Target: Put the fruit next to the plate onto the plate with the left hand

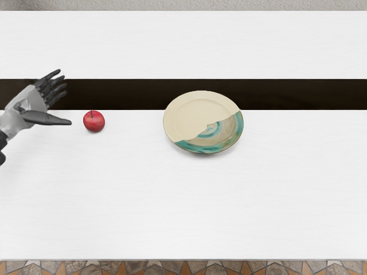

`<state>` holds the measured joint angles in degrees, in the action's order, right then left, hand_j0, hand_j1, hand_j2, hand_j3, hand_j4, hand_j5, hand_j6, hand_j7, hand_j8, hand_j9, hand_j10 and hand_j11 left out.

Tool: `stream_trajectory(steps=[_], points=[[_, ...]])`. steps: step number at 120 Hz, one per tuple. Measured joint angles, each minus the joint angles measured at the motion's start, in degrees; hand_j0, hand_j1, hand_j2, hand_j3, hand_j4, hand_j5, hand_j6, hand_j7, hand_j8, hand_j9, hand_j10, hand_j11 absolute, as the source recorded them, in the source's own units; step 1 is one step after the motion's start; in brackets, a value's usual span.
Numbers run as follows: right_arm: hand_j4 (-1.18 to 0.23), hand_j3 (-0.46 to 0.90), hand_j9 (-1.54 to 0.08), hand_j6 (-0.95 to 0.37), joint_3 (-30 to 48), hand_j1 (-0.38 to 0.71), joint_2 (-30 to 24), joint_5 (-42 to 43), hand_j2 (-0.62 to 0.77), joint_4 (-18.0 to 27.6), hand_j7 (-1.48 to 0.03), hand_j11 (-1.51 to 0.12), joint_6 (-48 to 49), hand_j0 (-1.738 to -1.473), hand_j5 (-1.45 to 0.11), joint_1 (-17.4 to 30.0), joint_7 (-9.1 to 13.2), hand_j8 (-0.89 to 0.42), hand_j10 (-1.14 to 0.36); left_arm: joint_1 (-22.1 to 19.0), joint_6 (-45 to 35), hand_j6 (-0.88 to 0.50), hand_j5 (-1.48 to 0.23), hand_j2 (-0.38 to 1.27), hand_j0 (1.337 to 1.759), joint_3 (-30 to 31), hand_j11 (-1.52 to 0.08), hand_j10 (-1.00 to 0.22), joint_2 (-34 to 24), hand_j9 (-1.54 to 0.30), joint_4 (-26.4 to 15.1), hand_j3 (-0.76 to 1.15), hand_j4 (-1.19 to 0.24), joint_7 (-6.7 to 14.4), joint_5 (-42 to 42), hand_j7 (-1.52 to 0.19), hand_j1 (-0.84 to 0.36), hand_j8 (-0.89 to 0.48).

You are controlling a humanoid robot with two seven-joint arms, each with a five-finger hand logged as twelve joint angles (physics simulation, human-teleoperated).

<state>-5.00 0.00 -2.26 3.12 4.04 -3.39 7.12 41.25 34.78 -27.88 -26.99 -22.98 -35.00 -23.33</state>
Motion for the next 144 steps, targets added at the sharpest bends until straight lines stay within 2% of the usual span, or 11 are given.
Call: stream_trajectory(steps=[30,42,63,90,144], points=[[0.0,0.0,0.0,0.0,0.07,-0.35,0.0,-0.25,0.0,-0.16,0.0,0.0,0.0,-1.658,0.0,0.11,0.0,0.0,0.0,-0.12,0.18,-0.03,-0.03,0.01,1.658,0.28,-0.02,-0.03,0.62,-0.03,0.04,0.0,-0.03,0.0,0.01,-0.03,0.32,-0.03],[0.0,0.0,0.0,0.0,0.07,-0.35,0.0,-0.28,0.0,-0.2,0.0,0.0,0.0,-1.658,0.0,0.13,0.0,0.0,0.0,0.39,0.19,-0.02,-0.03,0.01,1.658,2.6,-0.02,-0.02,3.56,-0.03,-0.11,0.0,-0.02,0.0,-0.43,-0.03,0.32,-0.02],[0.0,0.0,0.0,0.0,0.08,-0.35,0.0,-0.29,0.0,-0.21,0.0,0.0,0.0,-1.658,0.0,0.14,0.0,0.0,0.0,0.85,0.19,-0.03,-0.03,0.01,1.658,4.5,-0.03,-0.02,3.67,-0.03,-0.34,0.0,-0.03,0.0,-0.6,-0.03,0.32,-0.02],[0.0,0.0,0.0,0.0,0.08,-0.35,0.0,-0.29,0.0,-0.22,0.0,0.0,0.0,-1.658,0.0,0.14,0.0,0.0,0.0,0.38,-0.46,-0.13,-0.16,0.03,1.658,4.0,-0.16,-0.13,5.48,-0.16,-0.94,0.0,-0.13,0.0,-0.68,-0.16,0.2,-0.13],[0.0,0.0,0.0,0.0,0.08,-0.35,0.0,-0.29,0.0,-0.22,0.0,0.0,0.0,-1.658,0.0,0.14,0.0,0.0,0.0,-0.73,-8.86,-0.25,-0.33,0.05,1.658,4.27,-0.32,-0.25,6.42,-0.33,-0.69,0.0,-0.25,0.0,-2.6,-0.33,0.05,-0.25]])
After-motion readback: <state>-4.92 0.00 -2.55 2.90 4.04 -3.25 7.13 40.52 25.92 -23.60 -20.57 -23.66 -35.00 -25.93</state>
